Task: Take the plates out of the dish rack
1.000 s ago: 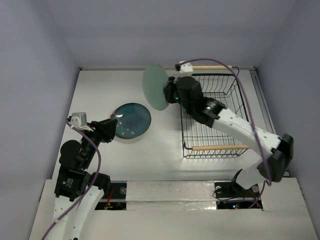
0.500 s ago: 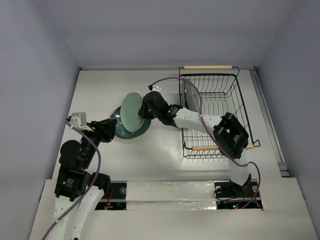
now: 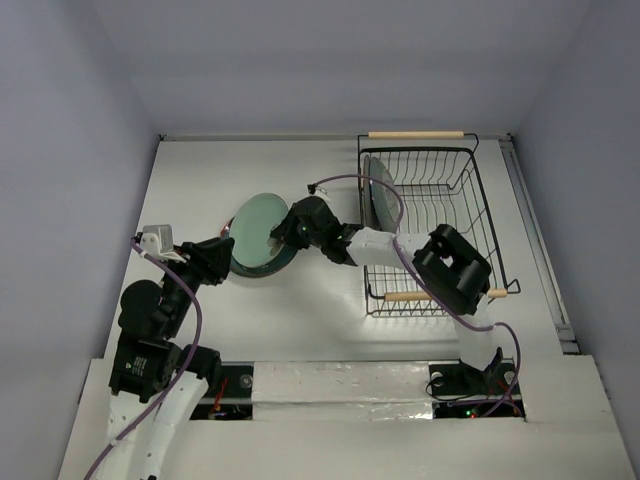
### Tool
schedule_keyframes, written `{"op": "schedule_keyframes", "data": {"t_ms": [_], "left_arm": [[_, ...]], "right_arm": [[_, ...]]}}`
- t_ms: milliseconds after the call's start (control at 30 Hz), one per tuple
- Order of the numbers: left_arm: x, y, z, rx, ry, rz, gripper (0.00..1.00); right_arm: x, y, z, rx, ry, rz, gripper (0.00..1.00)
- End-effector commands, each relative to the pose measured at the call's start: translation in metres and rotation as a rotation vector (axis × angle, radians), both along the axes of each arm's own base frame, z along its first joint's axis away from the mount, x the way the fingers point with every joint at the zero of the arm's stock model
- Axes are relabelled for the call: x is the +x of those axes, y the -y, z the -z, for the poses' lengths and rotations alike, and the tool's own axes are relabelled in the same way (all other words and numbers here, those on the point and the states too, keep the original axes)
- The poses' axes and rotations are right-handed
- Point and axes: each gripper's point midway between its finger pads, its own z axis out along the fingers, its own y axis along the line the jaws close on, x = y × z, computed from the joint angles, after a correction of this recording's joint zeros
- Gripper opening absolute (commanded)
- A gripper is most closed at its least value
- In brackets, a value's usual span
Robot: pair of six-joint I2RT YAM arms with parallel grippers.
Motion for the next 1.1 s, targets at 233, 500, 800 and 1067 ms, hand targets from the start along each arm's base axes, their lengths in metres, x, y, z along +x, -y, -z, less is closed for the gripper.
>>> {"op": "schedule_keyframes", "data": {"t_ms": [233,500,800,1067], "left_arm": [[0.001,0.001,-0.011,-0.013,0.043,0.003,0.34],[0.001,0.001,-0.011,-0.014,0.046,0.006,0.35],[0.000,0.001,-0.012,-0.016,0.055,0.006,0.35],[-0.002,0.001,-0.013,-0.017,0.059,0.008,0.35]], "right_arm": [[-0.006,-0.026,-0.045,0.230,0.049,-0.048,0.50],[-0.017,-0.017,-0.032,0.048,0.086,-0.100,0.87],[-0.030,0.007,-0.027,-0.224,0.140,-0.152,0.87],[-0.037,0.038,-0.011,-0.449,0.140,-0.178,0.87]]}}
